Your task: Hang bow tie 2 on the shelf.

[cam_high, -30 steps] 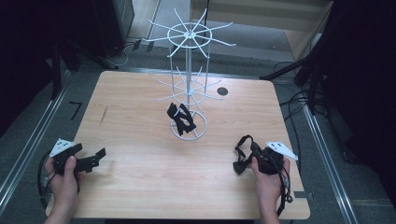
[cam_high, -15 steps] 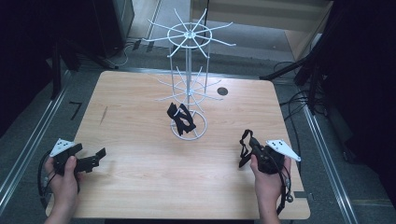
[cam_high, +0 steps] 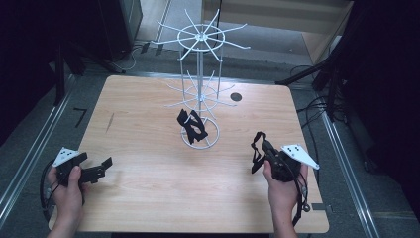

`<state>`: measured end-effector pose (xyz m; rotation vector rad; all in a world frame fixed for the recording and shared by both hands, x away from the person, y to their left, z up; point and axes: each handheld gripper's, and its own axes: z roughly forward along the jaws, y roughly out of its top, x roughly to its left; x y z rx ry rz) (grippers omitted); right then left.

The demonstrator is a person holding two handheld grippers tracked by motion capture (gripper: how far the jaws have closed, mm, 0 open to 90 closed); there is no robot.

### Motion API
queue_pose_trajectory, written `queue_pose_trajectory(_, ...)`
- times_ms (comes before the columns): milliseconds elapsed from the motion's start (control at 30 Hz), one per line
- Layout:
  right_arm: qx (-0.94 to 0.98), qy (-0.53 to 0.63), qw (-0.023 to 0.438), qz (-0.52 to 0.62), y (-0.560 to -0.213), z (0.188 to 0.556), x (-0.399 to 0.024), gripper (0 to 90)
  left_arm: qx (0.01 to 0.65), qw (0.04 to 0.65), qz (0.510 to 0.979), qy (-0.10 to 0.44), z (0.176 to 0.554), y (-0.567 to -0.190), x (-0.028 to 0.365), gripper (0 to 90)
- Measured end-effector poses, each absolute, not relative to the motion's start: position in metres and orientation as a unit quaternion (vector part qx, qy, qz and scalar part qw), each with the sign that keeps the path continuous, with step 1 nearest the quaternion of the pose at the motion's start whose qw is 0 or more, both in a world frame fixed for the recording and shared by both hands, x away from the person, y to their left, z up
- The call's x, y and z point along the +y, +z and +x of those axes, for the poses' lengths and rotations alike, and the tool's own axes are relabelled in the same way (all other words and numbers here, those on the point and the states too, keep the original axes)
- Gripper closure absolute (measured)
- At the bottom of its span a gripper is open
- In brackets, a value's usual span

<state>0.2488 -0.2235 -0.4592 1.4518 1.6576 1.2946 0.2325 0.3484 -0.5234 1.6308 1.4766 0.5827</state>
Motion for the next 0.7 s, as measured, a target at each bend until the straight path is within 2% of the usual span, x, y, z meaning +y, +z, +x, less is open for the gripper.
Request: queue_pose_trajectory(700, 0.614, 0.513, 0.289, 0.525, -0.431, 0.265, -0.200, 90.0, 0.589, 0.422, 0.649, 0.231, 0.232, -0.523, 0.349, 0.0)
